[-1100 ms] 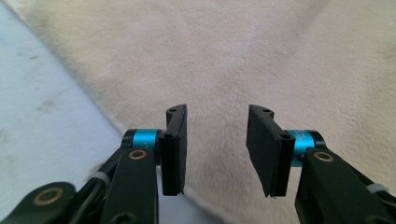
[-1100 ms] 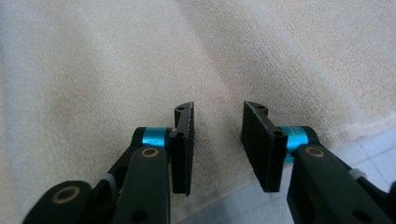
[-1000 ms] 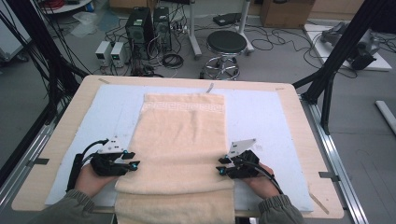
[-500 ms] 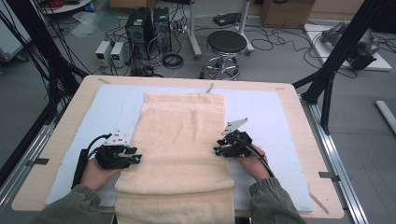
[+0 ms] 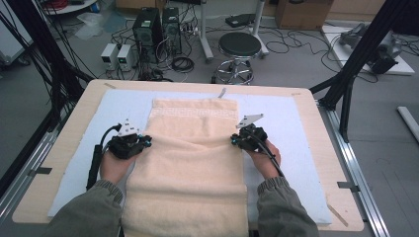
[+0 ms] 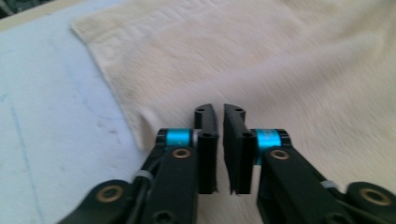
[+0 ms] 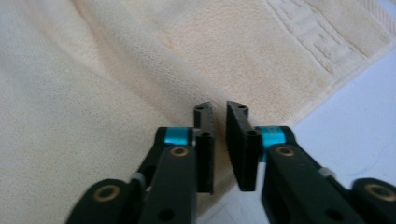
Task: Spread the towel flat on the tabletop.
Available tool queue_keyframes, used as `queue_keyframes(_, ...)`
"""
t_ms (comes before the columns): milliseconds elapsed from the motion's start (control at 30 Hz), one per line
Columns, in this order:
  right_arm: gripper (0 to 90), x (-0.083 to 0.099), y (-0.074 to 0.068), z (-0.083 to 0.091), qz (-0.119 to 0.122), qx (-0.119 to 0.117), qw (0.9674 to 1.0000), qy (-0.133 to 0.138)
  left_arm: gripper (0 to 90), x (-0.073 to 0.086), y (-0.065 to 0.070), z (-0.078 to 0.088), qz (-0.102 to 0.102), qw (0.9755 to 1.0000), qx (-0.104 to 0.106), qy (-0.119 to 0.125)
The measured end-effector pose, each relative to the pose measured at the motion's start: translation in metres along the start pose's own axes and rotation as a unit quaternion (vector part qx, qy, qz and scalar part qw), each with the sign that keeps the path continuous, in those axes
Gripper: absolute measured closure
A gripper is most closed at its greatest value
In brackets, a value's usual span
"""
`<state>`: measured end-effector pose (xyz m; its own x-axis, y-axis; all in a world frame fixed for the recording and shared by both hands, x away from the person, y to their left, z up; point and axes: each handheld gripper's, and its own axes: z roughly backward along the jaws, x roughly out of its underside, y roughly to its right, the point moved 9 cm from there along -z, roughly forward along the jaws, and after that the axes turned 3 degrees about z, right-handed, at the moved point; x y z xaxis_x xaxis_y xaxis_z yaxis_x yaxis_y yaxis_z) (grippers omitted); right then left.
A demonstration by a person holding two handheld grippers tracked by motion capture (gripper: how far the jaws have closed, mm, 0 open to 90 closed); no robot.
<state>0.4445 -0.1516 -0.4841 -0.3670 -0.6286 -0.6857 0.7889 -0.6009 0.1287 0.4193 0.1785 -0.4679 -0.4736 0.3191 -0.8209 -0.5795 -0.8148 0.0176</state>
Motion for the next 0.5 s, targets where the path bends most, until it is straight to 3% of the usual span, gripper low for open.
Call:
queue_keyframes(67,74.2,0.001,-0.003,0.005,-0.002,-0.013,0.9999,0.003,75.6,0.001,0.001,0.005,0.005,0.9999,0.01,0.0)
queue_keyframes(167,71.9,-0.004,-0.015,0.019,0.01,-0.029,0.9991,0.03,72.3,0.004,0.01,0.018,-0.019,0.9994,0.03,0.002)
queue_keyframes(333,67.7,-0.007,-0.05,0.047,0.046,-0.057,0.9963,0.046,67.5,0.015,0.034,0.046,-0.051,0.9969,0.06,0.005)
queue_keyframes(500,65.6,0.004,-0.088,0.073,0.07,-0.08,0.9923,0.065,63.3,0.031,0.061,0.076,-0.072,0.9932,0.089,0.018)
